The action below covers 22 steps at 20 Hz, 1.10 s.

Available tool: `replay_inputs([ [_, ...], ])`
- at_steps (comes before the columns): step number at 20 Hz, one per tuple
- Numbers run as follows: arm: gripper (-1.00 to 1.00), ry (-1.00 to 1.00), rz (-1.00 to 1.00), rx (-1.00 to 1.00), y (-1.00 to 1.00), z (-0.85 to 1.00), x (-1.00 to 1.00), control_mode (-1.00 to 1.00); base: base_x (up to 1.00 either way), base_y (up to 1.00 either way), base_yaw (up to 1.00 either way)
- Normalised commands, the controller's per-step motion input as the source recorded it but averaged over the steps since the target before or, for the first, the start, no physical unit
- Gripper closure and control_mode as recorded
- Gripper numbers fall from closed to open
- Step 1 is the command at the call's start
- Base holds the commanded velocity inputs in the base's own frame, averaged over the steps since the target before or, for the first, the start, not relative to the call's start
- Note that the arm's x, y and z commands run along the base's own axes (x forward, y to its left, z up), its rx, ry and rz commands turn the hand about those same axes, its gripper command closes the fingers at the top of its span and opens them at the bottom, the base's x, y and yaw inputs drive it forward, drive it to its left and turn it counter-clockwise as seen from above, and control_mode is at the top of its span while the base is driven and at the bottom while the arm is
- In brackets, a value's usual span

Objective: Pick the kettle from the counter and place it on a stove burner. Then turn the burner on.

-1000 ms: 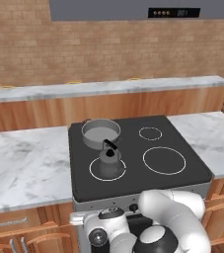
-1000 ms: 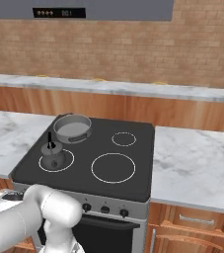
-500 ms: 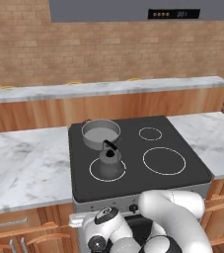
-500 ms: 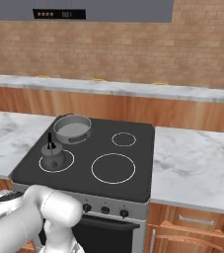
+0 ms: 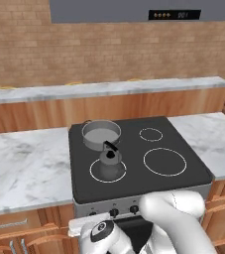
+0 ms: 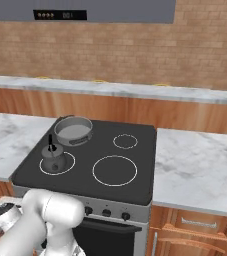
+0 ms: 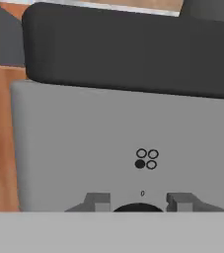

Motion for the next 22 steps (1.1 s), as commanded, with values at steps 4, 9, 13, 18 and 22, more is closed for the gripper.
replay_inputs([
  [4,1.00,0.00,0.60,-0.62,0.00,-0.36,-0.18,-1.00,0.00,0.00,0.00],
  [9,1.00,0.00,0.62,-0.67,0.00,-0.30,-0.06,-1.00,0.00,0.00,0.00],
  [13,1.00,0.01,0.60,-0.69,0.00,-0.30,-0.10,-1.00,0.00,0.00,0.00],
  [18,1.00,0.14,0.61,-0.71,0.00,-0.33,-0.06,-1.00,0.00,0.00,0.00],
  [22,1.00,0.19,0.60,-0.71,0.00,-0.32,-0.08,-1.00,0.00,0.00,0.00],
])
